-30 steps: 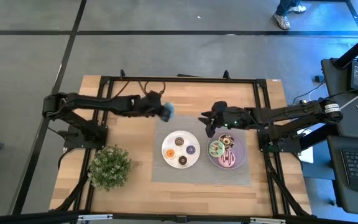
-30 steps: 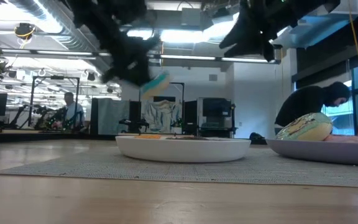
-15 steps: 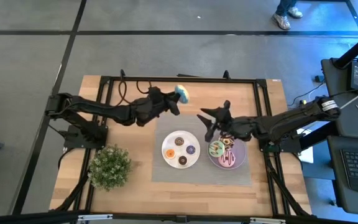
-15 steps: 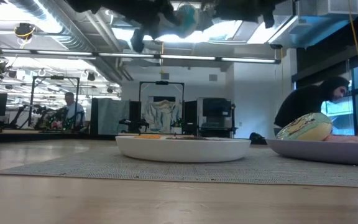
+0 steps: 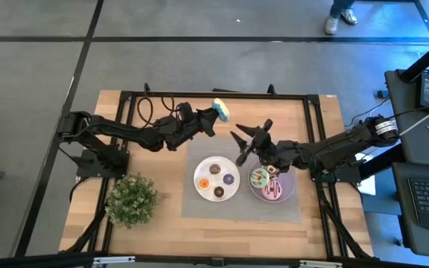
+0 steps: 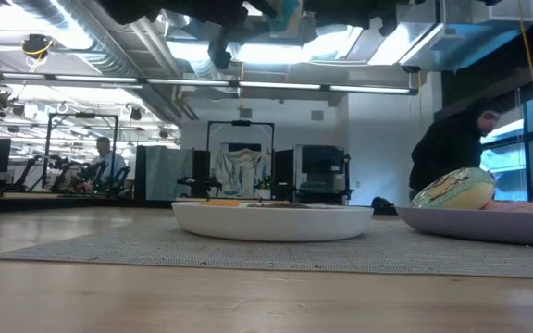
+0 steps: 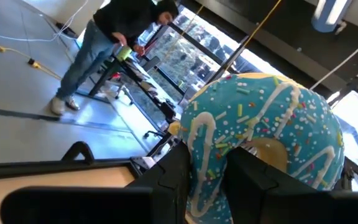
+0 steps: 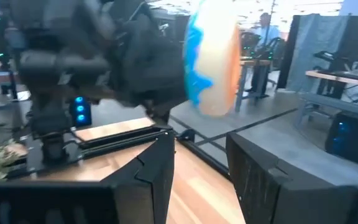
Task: Pick & Place donuts
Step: Put the large blue donut on the purple plate
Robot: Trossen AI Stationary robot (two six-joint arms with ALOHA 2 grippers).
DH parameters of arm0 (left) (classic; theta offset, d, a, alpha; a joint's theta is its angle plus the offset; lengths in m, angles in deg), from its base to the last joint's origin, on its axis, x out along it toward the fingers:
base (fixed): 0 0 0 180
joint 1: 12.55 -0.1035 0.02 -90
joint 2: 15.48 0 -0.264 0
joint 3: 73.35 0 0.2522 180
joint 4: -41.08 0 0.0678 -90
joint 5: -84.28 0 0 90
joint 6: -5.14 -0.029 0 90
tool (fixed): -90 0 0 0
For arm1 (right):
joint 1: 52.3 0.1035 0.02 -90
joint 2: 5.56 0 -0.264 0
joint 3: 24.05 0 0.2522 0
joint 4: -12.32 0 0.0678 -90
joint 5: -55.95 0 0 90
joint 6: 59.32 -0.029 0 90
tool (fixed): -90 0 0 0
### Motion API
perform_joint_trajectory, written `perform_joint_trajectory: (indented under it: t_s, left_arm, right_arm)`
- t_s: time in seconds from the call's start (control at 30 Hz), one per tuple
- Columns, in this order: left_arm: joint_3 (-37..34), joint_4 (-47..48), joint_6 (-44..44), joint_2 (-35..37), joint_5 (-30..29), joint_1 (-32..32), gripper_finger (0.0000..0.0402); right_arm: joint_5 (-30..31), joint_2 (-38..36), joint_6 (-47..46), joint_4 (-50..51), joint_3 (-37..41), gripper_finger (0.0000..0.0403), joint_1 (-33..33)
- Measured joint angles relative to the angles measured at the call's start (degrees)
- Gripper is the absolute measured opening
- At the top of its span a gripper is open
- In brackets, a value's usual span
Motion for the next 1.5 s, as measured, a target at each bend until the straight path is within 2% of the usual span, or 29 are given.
perform_joint_trajectory:
  t_s: [0.4, 0.57, 0.7, 1.1, 1.4, 1.5]
  left_arm:
    - [-0.02, 0.18, -0.96, 0.0, 1.54, 0.0, 0.0081]
    - [-0.02, 0.16, -1.47, 0.0, 1.13, 0.0, 0.0081]
    - [-0.03, -0.44, -3.18, 0.0, -1.59, 0.0, 0.0081]
    - [-0.04, -4.07, -6.68, 0.0, -1.87, 0.0, 0.0081]
    - [-0.04, -4.1, -8.0, 0.0, -2.39, -0.11, 0.0081]
    - [-0.04, -4.1, -8.16, 0.0, -2.53, -0.11, 0.0081]
  right_arm:
    - [-8.1, -0.04, -1.53, -4.08, -0.05, 0.0147, -4.63]
    - [-8.26, -0.04, -0.34, -3.91, -1.41, 0.0147, -5.12]
    - [-8.28, -0.04, 1.55, -3.65, -2.41, 0.0147, -5.1]
    - [-9.54, 0.0, 1.72, -3.01, -2.67, 0.0147, -5.54]
    - [-9.61, 4.5, 1.62, -6.04, -2.71, 0.0147, -5.53]
    - [-6.97, 5.67, 1.73, -7.65, -3.02, 0.0147, -5.59]
